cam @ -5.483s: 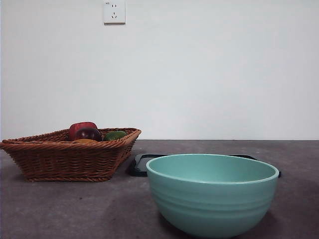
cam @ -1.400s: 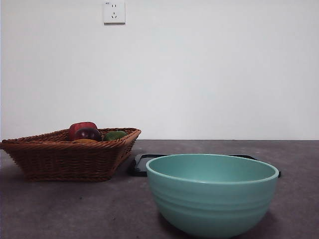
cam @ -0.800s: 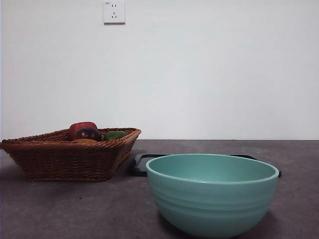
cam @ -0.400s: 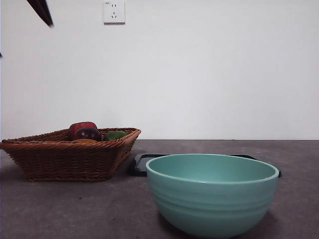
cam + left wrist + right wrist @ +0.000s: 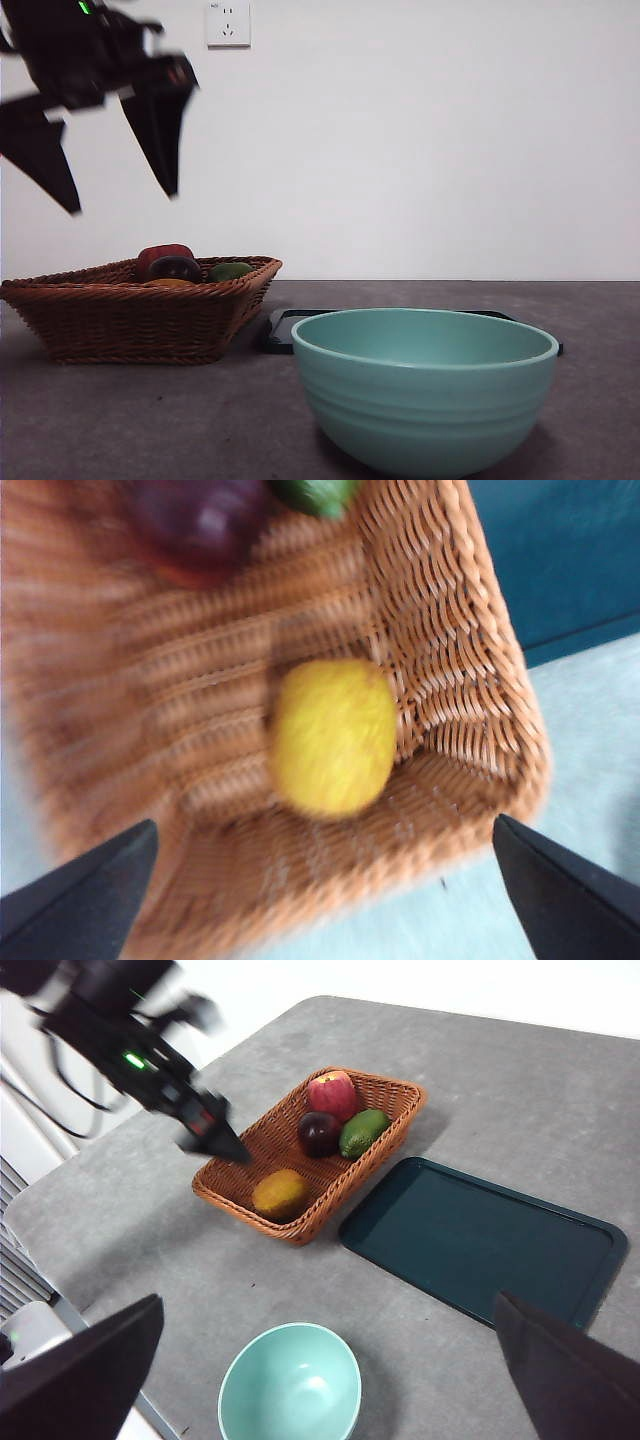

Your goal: Pick up the wifruite, put it on the bowl, pick up the plate, put it on desk

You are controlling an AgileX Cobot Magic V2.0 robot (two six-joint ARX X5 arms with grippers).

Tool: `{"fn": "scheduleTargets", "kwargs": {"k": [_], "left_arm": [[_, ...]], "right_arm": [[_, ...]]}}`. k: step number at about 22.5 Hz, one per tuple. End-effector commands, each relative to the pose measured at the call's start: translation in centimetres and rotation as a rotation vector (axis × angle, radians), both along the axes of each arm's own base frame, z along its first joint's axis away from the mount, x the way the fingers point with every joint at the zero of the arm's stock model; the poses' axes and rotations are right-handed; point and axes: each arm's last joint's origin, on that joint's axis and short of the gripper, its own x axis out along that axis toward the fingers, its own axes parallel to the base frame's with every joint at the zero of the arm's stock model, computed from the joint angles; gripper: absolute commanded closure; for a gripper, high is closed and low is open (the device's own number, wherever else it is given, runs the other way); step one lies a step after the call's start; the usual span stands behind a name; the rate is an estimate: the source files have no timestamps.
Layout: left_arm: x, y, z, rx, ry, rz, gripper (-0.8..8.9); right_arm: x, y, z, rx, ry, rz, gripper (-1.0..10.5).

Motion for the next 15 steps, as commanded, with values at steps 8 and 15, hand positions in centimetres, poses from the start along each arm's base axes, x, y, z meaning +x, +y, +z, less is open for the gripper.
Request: {"fn": "scheduleTargets", "kwargs": {"k": [8, 15], "left_arm": [[3.7, -3.9, -6.0, 0.06, 0.029, -0.134, 2.2], [4.5, -4.2, -8.7, 0.122, 0.085, -0.122, 2.3]], "right_arm": [[0.0, 0.0, 0.4, 0.001, -0.017, 0.008, 3.9], [0.0, 0.0, 0.4, 0.005, -0.013, 0.006, 3.9]]}}
